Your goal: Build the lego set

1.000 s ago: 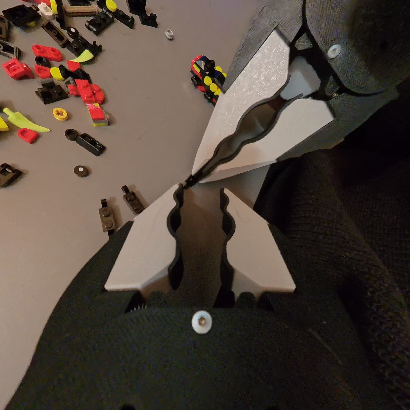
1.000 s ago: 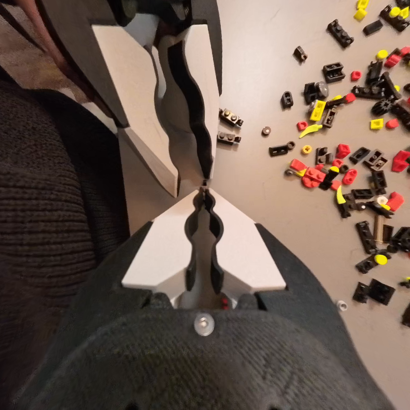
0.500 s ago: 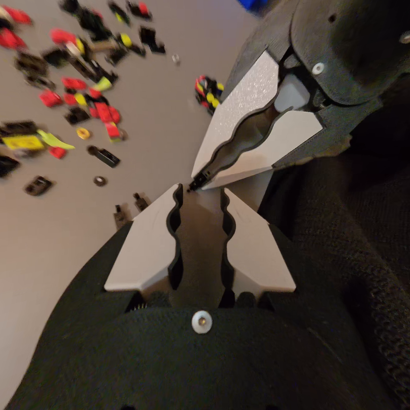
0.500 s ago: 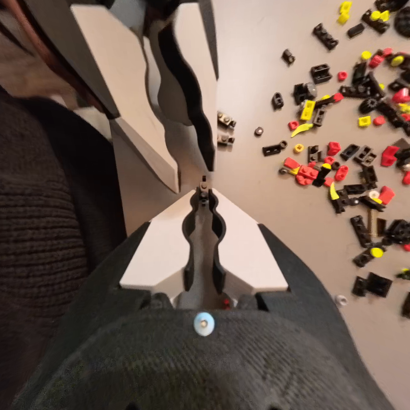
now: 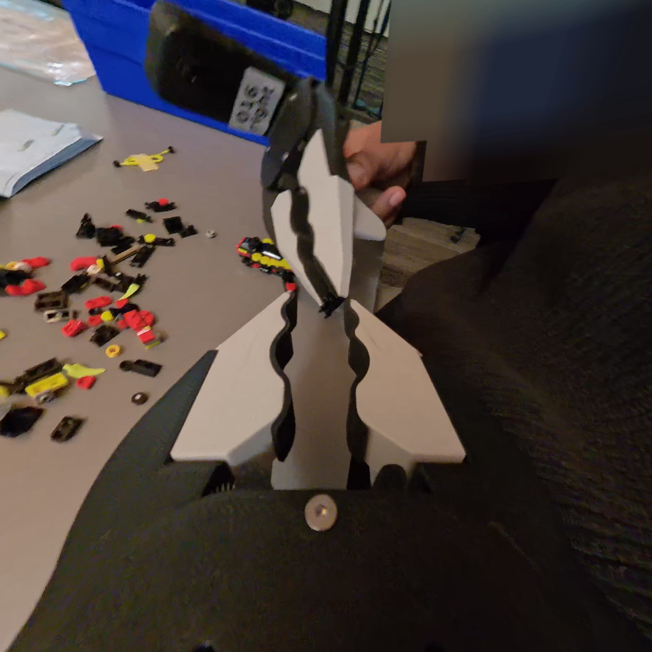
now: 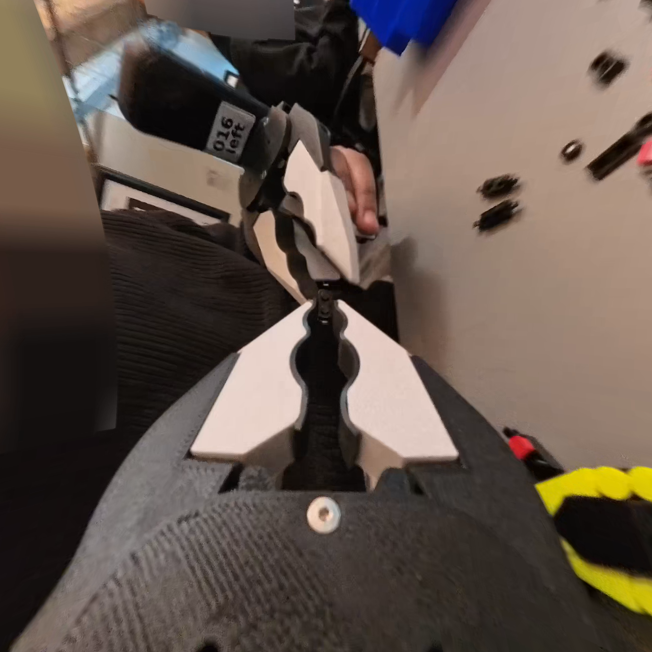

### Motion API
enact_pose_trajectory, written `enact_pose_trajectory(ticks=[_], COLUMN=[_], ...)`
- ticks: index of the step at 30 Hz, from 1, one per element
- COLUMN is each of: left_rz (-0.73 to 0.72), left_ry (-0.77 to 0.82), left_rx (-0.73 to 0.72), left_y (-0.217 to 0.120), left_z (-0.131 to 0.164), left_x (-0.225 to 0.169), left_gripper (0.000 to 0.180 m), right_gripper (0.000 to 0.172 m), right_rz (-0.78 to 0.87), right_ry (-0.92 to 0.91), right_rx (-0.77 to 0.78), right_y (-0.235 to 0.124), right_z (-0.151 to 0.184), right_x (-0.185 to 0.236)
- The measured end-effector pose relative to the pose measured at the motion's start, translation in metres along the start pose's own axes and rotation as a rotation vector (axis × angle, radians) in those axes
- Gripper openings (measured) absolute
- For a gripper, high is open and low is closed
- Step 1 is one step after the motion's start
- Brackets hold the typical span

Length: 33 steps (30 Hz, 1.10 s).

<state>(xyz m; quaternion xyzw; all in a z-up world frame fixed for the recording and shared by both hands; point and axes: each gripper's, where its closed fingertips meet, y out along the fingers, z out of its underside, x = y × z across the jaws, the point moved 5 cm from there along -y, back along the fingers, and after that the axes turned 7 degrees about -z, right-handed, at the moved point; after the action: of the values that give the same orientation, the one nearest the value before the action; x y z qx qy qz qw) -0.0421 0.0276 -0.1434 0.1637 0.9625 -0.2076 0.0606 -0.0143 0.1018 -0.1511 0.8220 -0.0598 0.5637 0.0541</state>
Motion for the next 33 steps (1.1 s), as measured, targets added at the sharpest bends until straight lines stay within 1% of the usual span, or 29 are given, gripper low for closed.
enact_pose_trajectory(ticks=[3,8,10,12,13,16,18,21,24,26,29,33], left_rz=[0.049,0.061,0.057,0.049,0.046,0.035,0.026,0.010,-0.002,0.001,0.017,0.024], left_ry=[0.017,0.000,-0.006,-0.011,-0.018,-0.035,-0.050,-0.087,-0.118,-0.132,-0.143,-0.137], left_rx=[-0.033,-0.081,-0.085,-0.090,-0.094,-0.106,-0.119,-0.123,-0.125,-0.131,-0.134,-0.132], left_y=[0.000,-0.005,-0.007,-0.007,-0.008,-0.009,-0.010,-0.011,-0.011,-0.011,-0.012,-0.011], left_z=[-0.004,-0.010,-0.011,-0.011,-0.012,-0.013,-0.015,-0.015,-0.015,-0.016,-0.016,-0.016], left_x=[-0.009,-0.009,-0.007,-0.006,-0.005,-0.002,0.001,0.006,0.010,0.011,0.010,0.008], left_gripper=[0.020,0.014,0.010,0.008,0.008,0.007,0.007,0.007,0.007,0.007,0.006,0.006], right_gripper=[0.006,0.006,0.008,0.017,0.019,0.021,0.030,0.036,0.035,0.029,0.022,0.017], right_rz=[-0.100,-0.194,-0.219,-0.254,-0.262,-0.235,-0.174,0.025,0.205,0.306,0.407,0.429], right_ry=[0.103,0.161,0.175,0.187,0.189,0.136,0.033,-0.264,-0.630,-0.809,-0.942,-0.982], right_rx=[-0.011,-0.051,-0.062,-0.076,-0.084,-0.116,-0.168,-0.226,-0.170,-0.098,-0.007,0.035], right_y=[0.002,0.001,0.001,0.001,0.000,-0.005,-0.014,-0.028,-0.025,-0.015,-0.004,0.001], right_z=[0.002,-0.001,-0.002,-0.003,-0.004,-0.010,-0.018,-0.031,-0.031,-0.024,-0.017,-0.013], right_x=[0.002,0.007,0.008,0.010,0.010,0.010,0.010,0.018,0.036,0.040,0.036,0.034])
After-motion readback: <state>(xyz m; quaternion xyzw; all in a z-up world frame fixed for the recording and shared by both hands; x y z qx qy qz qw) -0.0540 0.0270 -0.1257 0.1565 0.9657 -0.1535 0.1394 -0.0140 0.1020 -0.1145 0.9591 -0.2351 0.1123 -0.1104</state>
